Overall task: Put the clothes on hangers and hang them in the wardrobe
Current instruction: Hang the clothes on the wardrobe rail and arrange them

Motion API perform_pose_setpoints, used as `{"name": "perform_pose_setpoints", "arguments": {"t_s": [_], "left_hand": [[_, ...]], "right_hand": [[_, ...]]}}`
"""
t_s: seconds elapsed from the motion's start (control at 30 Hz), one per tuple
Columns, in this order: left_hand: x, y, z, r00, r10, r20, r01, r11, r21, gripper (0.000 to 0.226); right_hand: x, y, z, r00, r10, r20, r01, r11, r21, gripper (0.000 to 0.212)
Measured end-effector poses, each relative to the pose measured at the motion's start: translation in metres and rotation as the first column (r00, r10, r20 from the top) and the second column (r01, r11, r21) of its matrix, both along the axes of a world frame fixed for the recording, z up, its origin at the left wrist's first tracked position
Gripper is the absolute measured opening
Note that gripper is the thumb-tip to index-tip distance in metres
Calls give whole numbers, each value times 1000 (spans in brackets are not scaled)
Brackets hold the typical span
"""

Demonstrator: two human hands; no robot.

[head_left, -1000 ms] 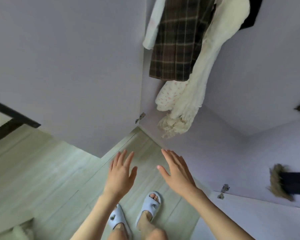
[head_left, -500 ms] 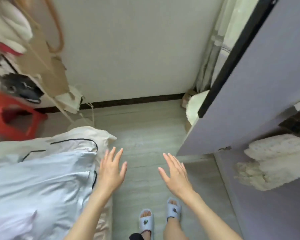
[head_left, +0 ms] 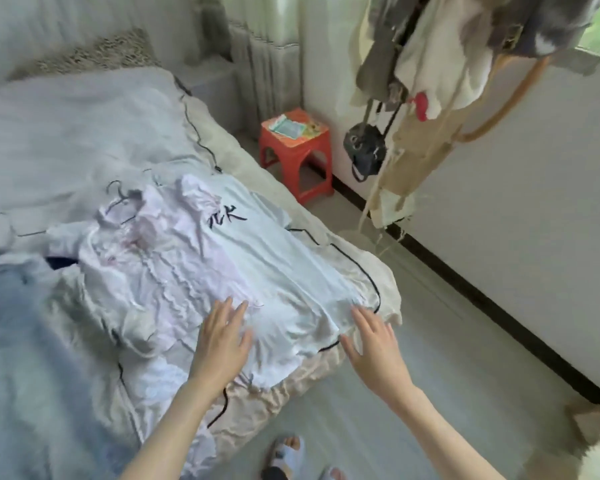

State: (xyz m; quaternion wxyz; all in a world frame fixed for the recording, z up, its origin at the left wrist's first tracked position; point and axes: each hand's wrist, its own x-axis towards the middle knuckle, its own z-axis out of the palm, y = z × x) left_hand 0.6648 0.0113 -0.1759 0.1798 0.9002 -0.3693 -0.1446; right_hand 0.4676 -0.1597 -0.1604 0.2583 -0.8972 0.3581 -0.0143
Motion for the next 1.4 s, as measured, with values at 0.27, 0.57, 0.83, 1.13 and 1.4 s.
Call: {"name": "perform_pose_setpoints", "arguments": {"t_s": [0.27,0.57,0.83,1.13,1.4], "left_hand": [[58,83,-25,955,264,-138,-262,964,33,50],[249,101,-48,904,382,-191,-382,923,35,49],[389,85,-85,930,319,-182,-328,945,-20,54],[422,73,-158,982,182,-55,-183,983,-22,66],[423,78,-160,979,184,-89,-194,972,-129,54]], "right_hand": [[134,36,-15,949,294,-118,-292,956,28,119],[347,52,-25,898,398,-190,-402,915,19,80],[533,32,-42,867,476,-146,-488,870,-66,49],[677,10,-95,833,484,-266,-521,849,-85,55],[704,6,-119,882,362,-302,-421,893,-160,38]]}}
